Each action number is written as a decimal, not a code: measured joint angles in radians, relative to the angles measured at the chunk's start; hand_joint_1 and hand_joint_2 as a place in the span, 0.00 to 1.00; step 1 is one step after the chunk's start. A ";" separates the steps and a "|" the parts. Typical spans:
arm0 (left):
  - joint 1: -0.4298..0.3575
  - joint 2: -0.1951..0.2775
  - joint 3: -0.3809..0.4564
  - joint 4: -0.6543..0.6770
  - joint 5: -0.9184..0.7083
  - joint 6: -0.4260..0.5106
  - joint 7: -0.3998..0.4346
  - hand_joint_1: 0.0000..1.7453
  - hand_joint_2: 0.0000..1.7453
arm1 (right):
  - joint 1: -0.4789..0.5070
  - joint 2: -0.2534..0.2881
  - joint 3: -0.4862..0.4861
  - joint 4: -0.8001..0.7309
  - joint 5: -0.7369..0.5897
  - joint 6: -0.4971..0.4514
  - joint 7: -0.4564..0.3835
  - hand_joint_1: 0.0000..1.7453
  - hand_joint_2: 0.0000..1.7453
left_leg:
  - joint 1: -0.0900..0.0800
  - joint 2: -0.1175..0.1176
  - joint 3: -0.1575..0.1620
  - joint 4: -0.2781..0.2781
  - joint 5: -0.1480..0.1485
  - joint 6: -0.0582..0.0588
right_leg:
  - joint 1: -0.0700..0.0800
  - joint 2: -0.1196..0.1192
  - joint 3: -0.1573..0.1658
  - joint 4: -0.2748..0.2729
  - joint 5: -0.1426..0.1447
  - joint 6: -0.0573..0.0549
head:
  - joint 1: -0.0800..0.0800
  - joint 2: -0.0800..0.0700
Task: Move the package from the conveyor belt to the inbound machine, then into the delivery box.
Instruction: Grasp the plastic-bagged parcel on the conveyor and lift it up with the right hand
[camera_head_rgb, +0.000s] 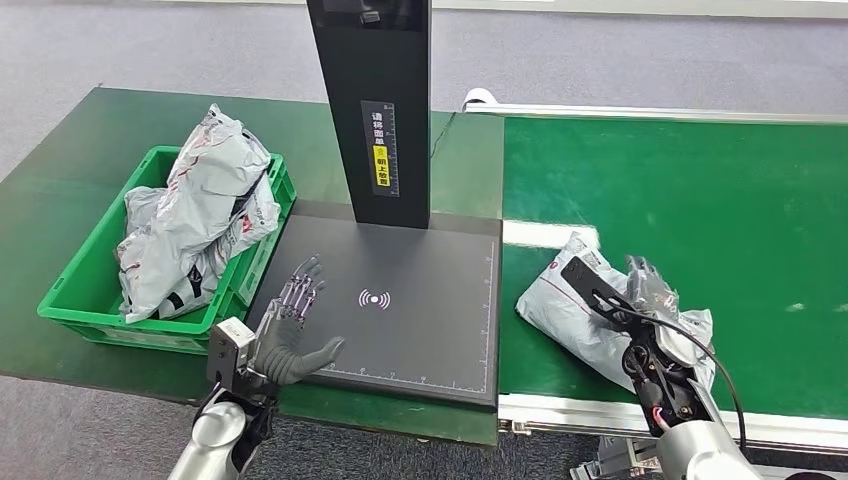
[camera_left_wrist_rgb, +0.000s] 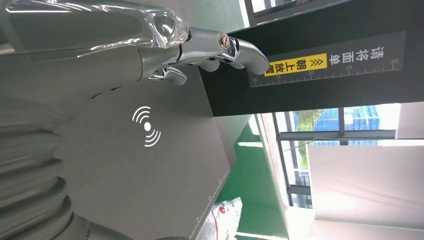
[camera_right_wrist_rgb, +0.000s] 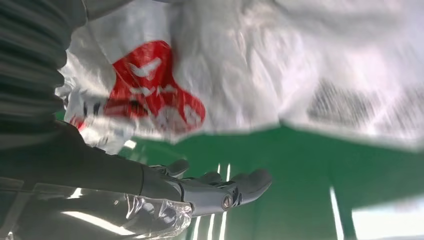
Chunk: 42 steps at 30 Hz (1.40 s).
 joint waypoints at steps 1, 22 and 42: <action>-0.002 -0.001 0.000 0.002 -0.002 0.000 0.000 0.00 1.00 | -0.004 -0.002 0.001 0.010 0.010 0.039 -0.005 0.00 1.00 | 0.000 0.000 0.000 0.000 0.000 0.000 | 0.000 0.000 0.000 0.000 0.000 0.000 | 0.000 0.000; -0.019 -0.007 0.006 0.041 -0.014 0.020 0.000 0.00 1.00 | -0.075 0.005 0.079 0.086 0.082 0.228 -0.048 1.00 1.00 | 0.000 0.000 0.001 0.000 0.000 0.000 | 0.000 0.000 0.001 0.000 0.000 0.000 | 0.000 0.000; 0.034 -0.007 0.034 -0.024 -0.022 0.030 -0.008 0.00 1.00 | -0.013 0.022 0.033 -0.048 -0.037 -0.190 -0.155 1.00 1.00 | 0.000 0.000 -0.002 0.000 0.000 0.000 | 0.000 0.000 -0.001 0.000 0.000 0.000 | 0.000 0.000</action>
